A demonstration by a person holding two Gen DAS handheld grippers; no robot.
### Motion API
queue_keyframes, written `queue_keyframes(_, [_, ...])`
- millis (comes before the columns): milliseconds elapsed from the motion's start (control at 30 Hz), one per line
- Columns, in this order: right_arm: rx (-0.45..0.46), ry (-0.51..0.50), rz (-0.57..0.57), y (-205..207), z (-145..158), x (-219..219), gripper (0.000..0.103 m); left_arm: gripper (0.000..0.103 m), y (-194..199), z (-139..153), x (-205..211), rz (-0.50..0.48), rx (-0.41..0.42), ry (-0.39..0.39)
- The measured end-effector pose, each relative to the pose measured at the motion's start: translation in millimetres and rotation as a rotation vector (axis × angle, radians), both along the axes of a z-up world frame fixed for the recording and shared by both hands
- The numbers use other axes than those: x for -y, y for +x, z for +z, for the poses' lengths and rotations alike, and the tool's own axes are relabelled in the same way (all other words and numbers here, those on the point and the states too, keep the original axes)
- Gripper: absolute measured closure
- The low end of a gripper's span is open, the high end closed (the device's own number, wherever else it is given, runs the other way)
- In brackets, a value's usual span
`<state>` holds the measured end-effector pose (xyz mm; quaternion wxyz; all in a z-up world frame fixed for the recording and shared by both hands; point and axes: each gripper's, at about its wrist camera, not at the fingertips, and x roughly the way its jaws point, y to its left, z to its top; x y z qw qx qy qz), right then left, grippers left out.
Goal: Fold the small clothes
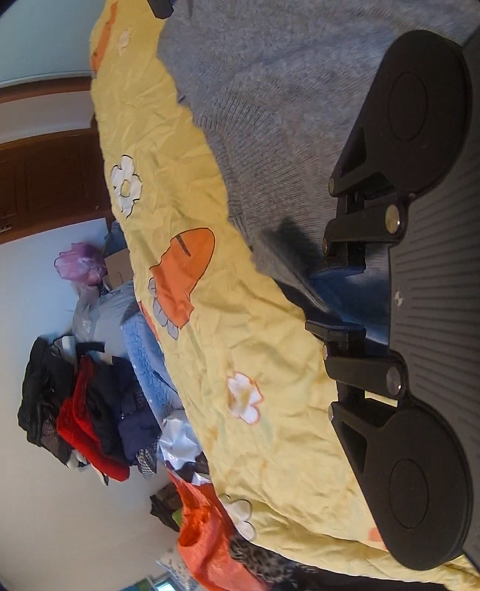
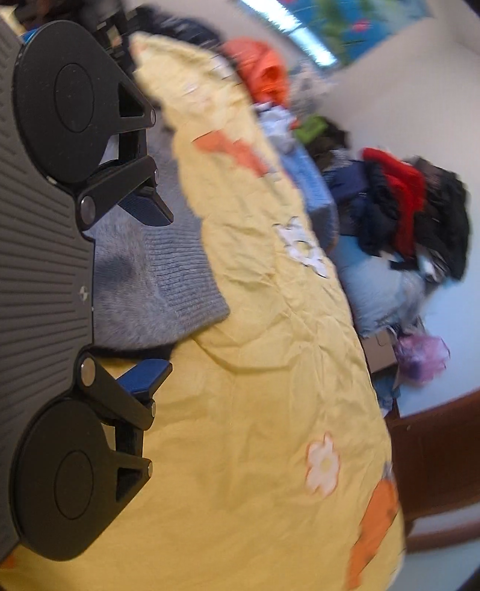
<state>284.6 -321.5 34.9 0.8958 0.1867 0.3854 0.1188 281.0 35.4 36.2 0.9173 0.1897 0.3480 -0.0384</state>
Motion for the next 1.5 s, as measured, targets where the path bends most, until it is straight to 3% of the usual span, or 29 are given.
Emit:
queue_keyframes(100, [-0.009, -0.074, 0.048, 15.8, -7.0, -17.2, 0.024, 0.081, 15.4, -13.7, 2.8, 0.015, -0.023, 0.058])
queue_keyframes(133, [-0.011, -0.095, 0.054, 19.1, -9.4, -21.0, 0.025, 0.088, 19.2, -17.2, 1.8, 0.013, -0.033, 0.062])
queue_keyframes(167, [-0.006, -0.104, 0.062, 20.6, -11.4, -23.7, 0.032, 0.097, 20.4, -17.9, 0.3, 0.006, -0.034, 0.049])
queue_keyframes(200, [0.000, -0.119, 0.077, 21.9, -12.8, -26.6, 0.059, 0.098, 20.4, -15.6, -2.9, 0.015, -0.027, 0.027])
queue_keyframes(233, [0.007, -0.140, 0.092, 21.7, -11.2, -30.7, 0.078, 0.098, 20.1, -11.5, -7.4, 0.037, 0.002, 0.009])
queue_keyframes(267, [0.010, -0.151, 0.096, 22.6, -9.3, -31.7, 0.090, 0.098, 18.8, -4.2, -12.9, 0.069, 0.032, -0.013])
queue_keyframes(367, [0.099, -0.085, 0.054, 17.8, 1.1, -21.2, 0.090, 0.099, 35.4, -10.0, -40.3, 0.201, -0.018, -0.058])
queue_keyframes(467, [0.056, -0.059, 0.021, 26.1, -11.0, -15.0, 0.090, 0.098, 34.9, -21.1, -50.6, 0.237, -0.036, -0.073])
queue_keyframes(533, [0.024, -0.058, 0.007, 26.7, -19.8, -16.0, 0.085, 0.096, 26.8, -16.4, -47.9, 0.226, -0.014, -0.078])
queue_keyframes(567, [0.034, -0.050, 0.001, 23.4, -19.6, -15.9, 0.076, 0.095, 21.7, -12.8, -45.6, 0.223, -0.006, -0.065])
queue_keyframes(600, [0.036, -0.041, -0.005, 19.2, -17.5, -15.2, 0.057, 0.092, 16.0, -9.5, -45.7, 0.229, -0.003, -0.052])
queue_keyframes(667, [0.038, -0.009, -0.039, 4.9, -7.5, -9.4, 0.035, 0.085, -2.2, -0.2, -50.2, 0.247, 0.012, -0.058])
queue_keyframes(767, [0.101, 0.085, -0.034, -39.1, 10.5, 6.9, 0.033, 0.073, -50.8, 15.0, -68.6, 0.301, 0.063, -0.155])
queue_keyframes(900, [0.126, 0.169, -0.056, -112.0, 17.7, 33.1, 0.026, 0.033, -131.5, 16.4, -102.3, 0.351, 0.075, -0.488])
queue_keyframes(1000, [0.076, 0.177, -0.119, -159.5, 2.1, 46.6, 0.023, 0.030, -182.0, 2.4, -114.4, 0.396, 0.069, -0.687])
queue_keyframes(1100, [0.003, 0.179, -0.175, -190.2, -23.3, 52.3, 0.024, 0.027, -209.9, -17.4, -115.4, 0.432, 0.057, -0.757])
queue_keyframes(1133, [0.052, 0.186, -0.175, -202.0, -26.2, 51.8, 0.020, 0.026, -212.3, -24.3, -115.9, 0.443, 0.045, -0.764])
queue_keyframes(1233, [0.061, 0.137, -0.186, -212.4, -25.8, 38.3, 0.017, 0.023, -220.7, -26.9, -104.4, 0.433, 0.103, -0.703])
queue_keyframes(1333, [0.031, 0.155, -0.151, -213.8, -23.8, 22.2, 0.015, 0.022, -218.7, -22.7, -98.3, 0.435, 0.081, -0.689])
queue_keyframes(1500, [-0.006, 0.255, -0.109, -222.5, -24.5, 13.7, 0.015, 0.022, -237.5, -27.2, -105.8, 0.443, 0.006, -0.973])
